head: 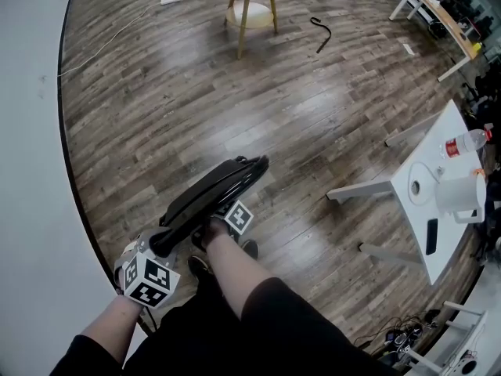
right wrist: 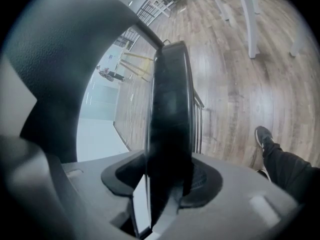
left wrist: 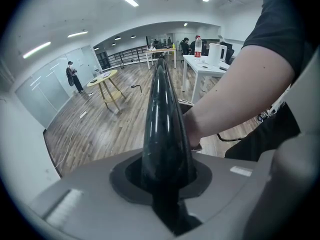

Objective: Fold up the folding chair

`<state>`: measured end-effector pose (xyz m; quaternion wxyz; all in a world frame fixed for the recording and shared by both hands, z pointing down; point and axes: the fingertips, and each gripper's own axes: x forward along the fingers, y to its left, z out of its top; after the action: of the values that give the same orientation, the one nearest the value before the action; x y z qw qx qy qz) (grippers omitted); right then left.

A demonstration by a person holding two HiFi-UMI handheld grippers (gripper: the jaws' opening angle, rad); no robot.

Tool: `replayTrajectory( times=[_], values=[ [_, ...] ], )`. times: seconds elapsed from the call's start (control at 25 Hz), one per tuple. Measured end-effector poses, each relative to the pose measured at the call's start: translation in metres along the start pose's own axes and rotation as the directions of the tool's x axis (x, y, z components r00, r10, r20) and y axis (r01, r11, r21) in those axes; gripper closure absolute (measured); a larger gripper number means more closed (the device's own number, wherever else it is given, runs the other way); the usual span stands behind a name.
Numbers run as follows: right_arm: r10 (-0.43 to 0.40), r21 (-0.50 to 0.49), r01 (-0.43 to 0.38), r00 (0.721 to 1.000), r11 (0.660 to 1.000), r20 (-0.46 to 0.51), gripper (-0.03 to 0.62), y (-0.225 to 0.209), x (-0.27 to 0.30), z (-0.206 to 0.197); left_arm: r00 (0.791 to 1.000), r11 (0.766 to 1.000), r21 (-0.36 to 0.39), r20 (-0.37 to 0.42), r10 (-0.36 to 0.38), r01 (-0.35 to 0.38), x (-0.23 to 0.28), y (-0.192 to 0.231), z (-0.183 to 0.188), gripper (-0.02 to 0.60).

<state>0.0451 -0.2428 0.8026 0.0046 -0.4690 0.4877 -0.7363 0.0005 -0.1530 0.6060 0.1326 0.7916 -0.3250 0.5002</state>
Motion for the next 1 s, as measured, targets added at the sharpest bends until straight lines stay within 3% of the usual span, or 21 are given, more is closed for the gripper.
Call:
replayTrajectory(
  times=[0.52, 1.0],
  values=[
    [0.043, -0.052, -0.047, 0.997, 0.998, -0.071, 0.333, -0.004, -0.011, -0.008, 1.000, 1.000, -0.026, 0.012, -0.005, 0.006, 0.002, 0.003, 0.002, 0.511],
    [0.092, -0.226, -0.129, 0.982, 0.966, -0.166, 0.332, -0.010, -0.055, -0.009, 1.000, 0.998, -0.053, 0.007, -0.019, 0.020, 0.011, 0.014, -0.002, 0.508]
  ],
)
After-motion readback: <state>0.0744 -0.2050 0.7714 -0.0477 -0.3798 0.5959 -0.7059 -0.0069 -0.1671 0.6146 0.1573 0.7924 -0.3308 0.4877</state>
